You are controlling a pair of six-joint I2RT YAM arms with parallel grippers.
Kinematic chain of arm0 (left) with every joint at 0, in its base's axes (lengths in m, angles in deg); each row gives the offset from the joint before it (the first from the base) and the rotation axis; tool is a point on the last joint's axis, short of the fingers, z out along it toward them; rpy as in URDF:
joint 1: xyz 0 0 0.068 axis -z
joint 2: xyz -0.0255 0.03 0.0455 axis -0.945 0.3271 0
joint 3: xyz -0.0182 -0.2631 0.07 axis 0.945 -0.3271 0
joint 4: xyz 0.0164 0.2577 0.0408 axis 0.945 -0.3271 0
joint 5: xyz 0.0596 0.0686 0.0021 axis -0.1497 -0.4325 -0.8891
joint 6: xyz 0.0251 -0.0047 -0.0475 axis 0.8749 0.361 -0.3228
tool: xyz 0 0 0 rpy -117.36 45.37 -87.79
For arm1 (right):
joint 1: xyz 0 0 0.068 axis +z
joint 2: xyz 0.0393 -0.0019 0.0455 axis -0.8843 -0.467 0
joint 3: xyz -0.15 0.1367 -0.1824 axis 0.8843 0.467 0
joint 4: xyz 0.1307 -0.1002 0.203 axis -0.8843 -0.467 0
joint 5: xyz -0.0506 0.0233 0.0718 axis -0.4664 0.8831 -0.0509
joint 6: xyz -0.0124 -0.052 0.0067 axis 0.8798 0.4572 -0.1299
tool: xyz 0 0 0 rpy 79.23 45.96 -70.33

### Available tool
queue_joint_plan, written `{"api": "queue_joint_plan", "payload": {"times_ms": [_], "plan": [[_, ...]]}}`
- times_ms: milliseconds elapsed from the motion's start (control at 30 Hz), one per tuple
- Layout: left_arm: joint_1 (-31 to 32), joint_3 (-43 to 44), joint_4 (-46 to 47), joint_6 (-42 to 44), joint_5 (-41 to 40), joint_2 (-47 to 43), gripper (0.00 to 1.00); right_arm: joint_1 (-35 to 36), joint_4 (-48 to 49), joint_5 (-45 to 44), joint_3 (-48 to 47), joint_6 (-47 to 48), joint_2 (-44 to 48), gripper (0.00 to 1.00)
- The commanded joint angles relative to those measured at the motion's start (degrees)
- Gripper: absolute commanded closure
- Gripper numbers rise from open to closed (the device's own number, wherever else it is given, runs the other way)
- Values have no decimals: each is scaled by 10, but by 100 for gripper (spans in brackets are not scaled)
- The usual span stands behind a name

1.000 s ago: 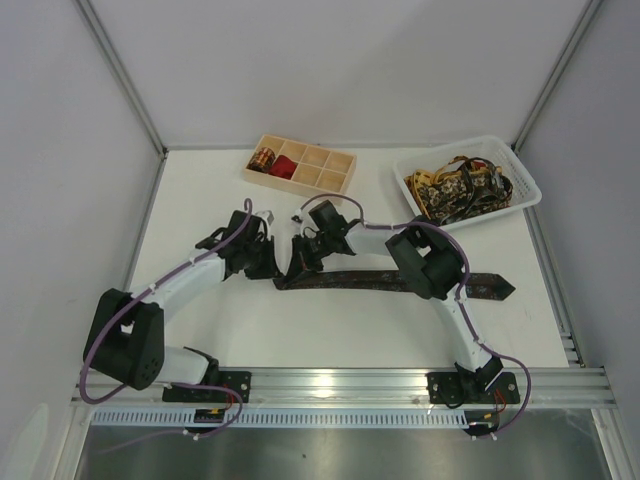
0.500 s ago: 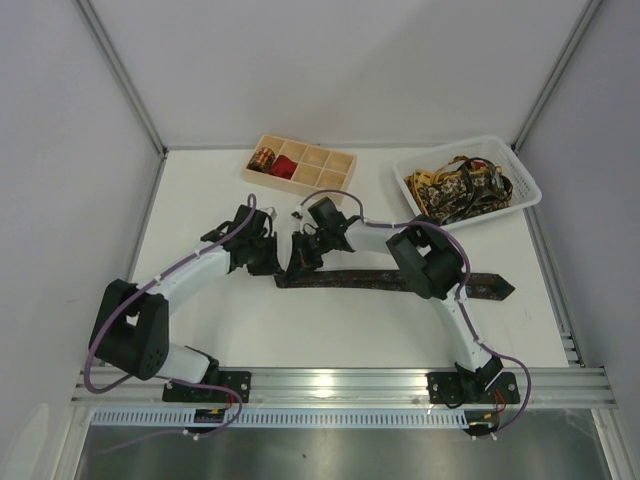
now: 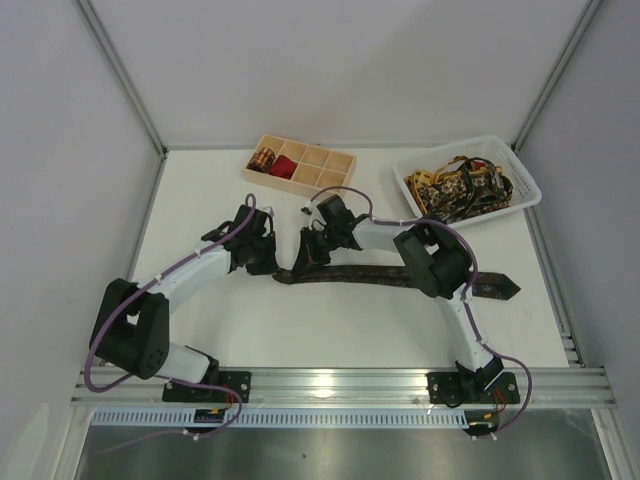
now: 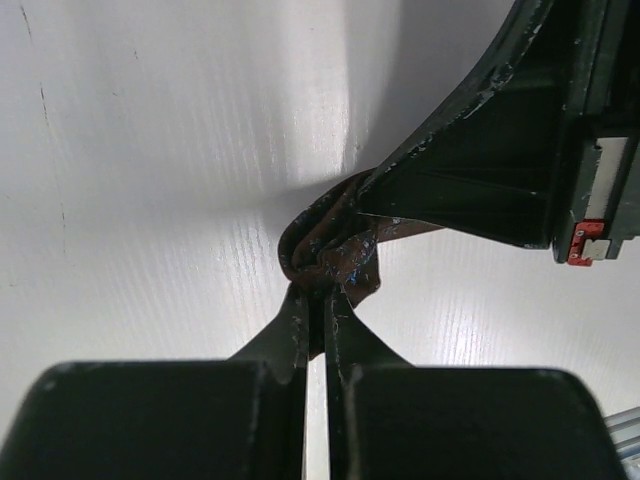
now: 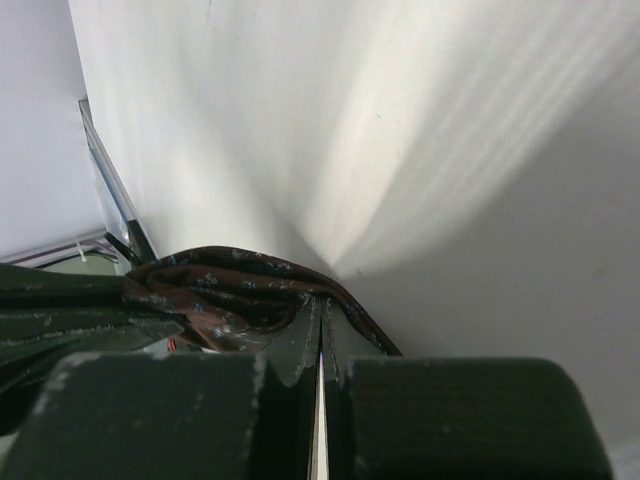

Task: Roll the ties
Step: Roll the tie

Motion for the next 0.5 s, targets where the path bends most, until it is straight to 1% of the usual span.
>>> {"api": "queue_joint_plan", "payload": {"times_ms": [0, 133, 467], "plan": [[6, 14, -5, -10, -10, -14, 100, -7, 4, -40, 37, 12, 15, 100], [6, 15, -6, -9, -23, -16, 99, -6, 37, -32, 72, -3, 17, 100], [6, 28, -6, -3, -39, 6, 99, 5, 67, -21, 104, -27, 45, 100]]}}
